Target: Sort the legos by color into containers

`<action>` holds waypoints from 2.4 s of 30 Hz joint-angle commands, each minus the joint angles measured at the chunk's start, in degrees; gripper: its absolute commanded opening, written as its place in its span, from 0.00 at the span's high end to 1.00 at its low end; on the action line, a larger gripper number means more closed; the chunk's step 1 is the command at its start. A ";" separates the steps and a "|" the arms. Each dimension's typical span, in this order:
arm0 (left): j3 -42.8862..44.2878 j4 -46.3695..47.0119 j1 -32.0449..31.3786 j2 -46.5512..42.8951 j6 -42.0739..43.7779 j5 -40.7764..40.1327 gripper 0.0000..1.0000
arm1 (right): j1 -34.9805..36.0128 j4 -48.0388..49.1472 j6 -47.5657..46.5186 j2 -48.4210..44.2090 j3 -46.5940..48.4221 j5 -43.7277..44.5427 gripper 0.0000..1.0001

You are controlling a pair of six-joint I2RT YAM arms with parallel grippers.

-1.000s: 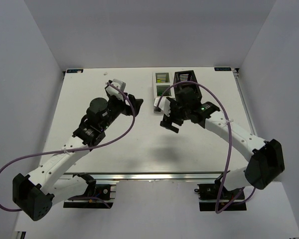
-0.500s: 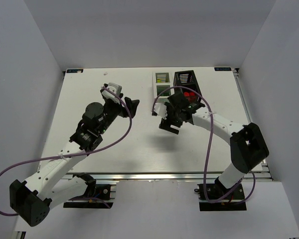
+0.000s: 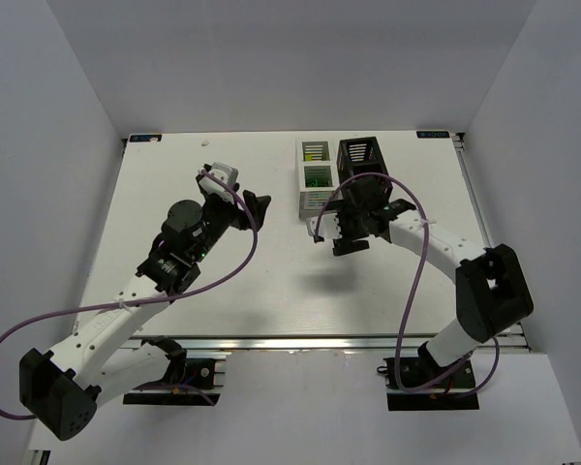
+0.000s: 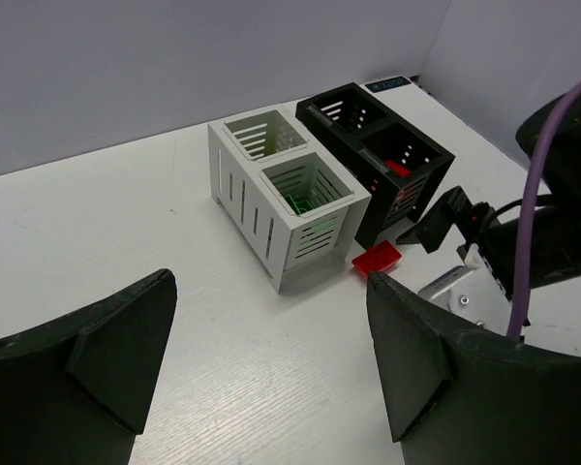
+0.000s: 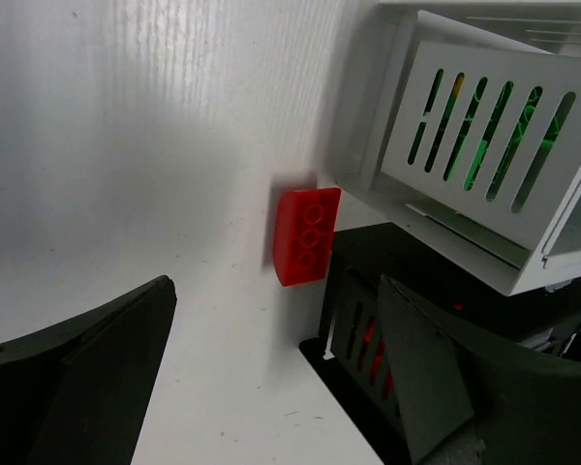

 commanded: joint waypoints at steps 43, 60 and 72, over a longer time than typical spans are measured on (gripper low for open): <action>-0.80 1.39 0.22 -0.64 0.86 -0.87 0.11 | -6.55 -10.09 -5.47 26.43 20.34 -0.08 0.27; -0.80 1.30 0.22 -1.08 1.21 -1.13 0.11 | -3.03 -8.86 -1.35 13.70 7.42 -4.81 0.79; -0.88 1.30 0.22 -1.43 1.48 -1.13 0.11 | -6.54 -0.38 32.45 -6.69 10.66 -18.45 1.00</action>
